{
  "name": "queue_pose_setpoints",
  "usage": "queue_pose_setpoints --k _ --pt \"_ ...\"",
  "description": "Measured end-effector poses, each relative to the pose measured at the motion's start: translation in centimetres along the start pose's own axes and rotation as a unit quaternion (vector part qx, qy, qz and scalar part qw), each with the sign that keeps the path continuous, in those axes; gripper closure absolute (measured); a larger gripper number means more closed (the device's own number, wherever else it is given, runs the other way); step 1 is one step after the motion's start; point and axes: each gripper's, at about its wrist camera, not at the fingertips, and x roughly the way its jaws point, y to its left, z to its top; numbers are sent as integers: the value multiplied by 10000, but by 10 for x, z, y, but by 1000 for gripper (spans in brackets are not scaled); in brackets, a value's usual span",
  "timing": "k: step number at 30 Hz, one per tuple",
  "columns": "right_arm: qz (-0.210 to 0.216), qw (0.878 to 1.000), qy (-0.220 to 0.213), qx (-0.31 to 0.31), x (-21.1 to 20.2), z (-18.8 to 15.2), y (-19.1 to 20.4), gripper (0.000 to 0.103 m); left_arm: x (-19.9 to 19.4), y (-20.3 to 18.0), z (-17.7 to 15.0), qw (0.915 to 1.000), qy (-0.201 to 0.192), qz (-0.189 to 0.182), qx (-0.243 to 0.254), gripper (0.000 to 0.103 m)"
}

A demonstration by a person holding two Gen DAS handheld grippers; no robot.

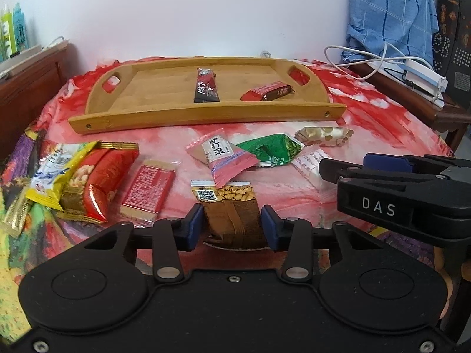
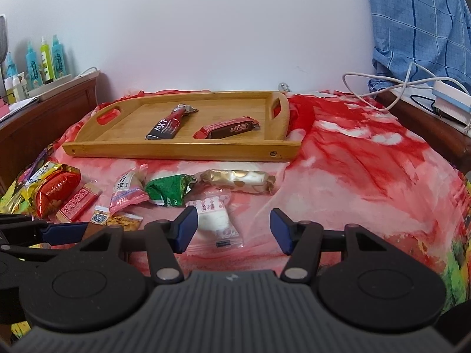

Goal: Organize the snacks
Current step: 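Grasp the brown almond packet with the left tool while the right tool grasps the white candy packet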

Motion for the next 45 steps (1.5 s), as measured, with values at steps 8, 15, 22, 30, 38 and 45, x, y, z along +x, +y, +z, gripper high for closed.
queue_pose_setpoints --k 8,15,22,30,38,45 --pt "132 9996 62 -256 6 0 10 36 -13 12 6 9998 -166 42 -85 64" --pt "172 9973 25 -712 14 3 25 68 -19 17 10 9994 -276 80 -181 65" --pt "91 9964 -7 -843 13 0 29 50 -26 17 14 9990 -384 63 -227 67" --pt "104 9971 70 -754 12 -2 27 65 -13 13 7 9996 -147 244 -13 66" --pt "93 9972 115 -730 10 -4 25 54 3 8 -5 9991 -69 407 84 55" --pt "215 9970 225 -712 13 -5 27 65 2 3 -10 9989 -152 399 211 63"
